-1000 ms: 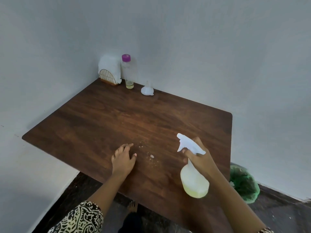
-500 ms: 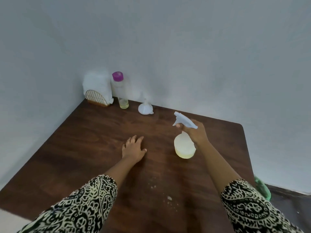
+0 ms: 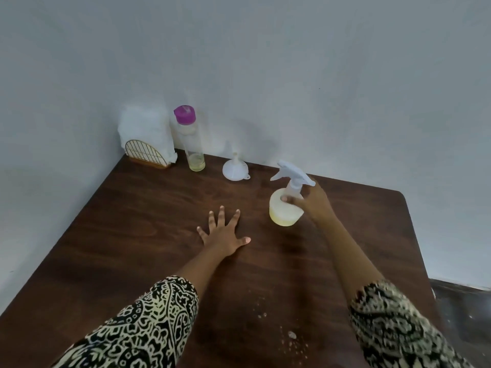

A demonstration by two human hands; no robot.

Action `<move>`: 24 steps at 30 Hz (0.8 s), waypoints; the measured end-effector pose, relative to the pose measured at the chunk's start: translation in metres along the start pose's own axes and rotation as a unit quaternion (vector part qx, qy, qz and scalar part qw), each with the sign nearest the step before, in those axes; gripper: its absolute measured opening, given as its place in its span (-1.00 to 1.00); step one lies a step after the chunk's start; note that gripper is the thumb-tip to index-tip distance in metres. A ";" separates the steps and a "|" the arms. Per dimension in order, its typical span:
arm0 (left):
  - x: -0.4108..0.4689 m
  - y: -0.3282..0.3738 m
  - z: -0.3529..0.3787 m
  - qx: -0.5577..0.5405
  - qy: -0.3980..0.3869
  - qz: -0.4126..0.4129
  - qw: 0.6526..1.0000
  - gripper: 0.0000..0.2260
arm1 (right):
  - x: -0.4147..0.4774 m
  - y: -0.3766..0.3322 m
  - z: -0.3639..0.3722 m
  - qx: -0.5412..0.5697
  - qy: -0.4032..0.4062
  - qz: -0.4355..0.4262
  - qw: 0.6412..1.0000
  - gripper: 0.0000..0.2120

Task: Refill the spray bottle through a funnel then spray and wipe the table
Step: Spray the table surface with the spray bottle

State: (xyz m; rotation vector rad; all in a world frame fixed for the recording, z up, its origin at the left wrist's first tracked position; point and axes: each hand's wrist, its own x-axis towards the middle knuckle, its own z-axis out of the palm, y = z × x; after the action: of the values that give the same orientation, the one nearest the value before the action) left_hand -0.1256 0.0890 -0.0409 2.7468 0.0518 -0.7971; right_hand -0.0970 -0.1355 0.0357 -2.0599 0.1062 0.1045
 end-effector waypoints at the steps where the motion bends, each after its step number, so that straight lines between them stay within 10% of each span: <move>1: 0.000 0.000 0.000 0.001 0.000 0.000 1.000 -0.21 | -0.005 0.010 0.007 -0.049 0.014 0.016 0.999 -0.47; 5: 0.001 -0.001 0.001 0.004 -0.002 0.002 1.000 -0.22 | -0.013 0.033 0.032 -0.154 0.047 0.055 0.985 -0.21; 24: 0.011 0.006 -0.008 0.019 -0.077 -0.032 0.996 -0.20 | 0.118 0.014 0.029 -0.166 -0.049 0.001 0.985 -0.16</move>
State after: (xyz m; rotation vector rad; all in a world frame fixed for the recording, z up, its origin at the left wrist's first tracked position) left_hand -0.1119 0.0850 -0.0391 2.7224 0.0952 -1.0350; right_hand 0.0171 -0.1206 -0.0042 -2.3827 0.0308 0.2380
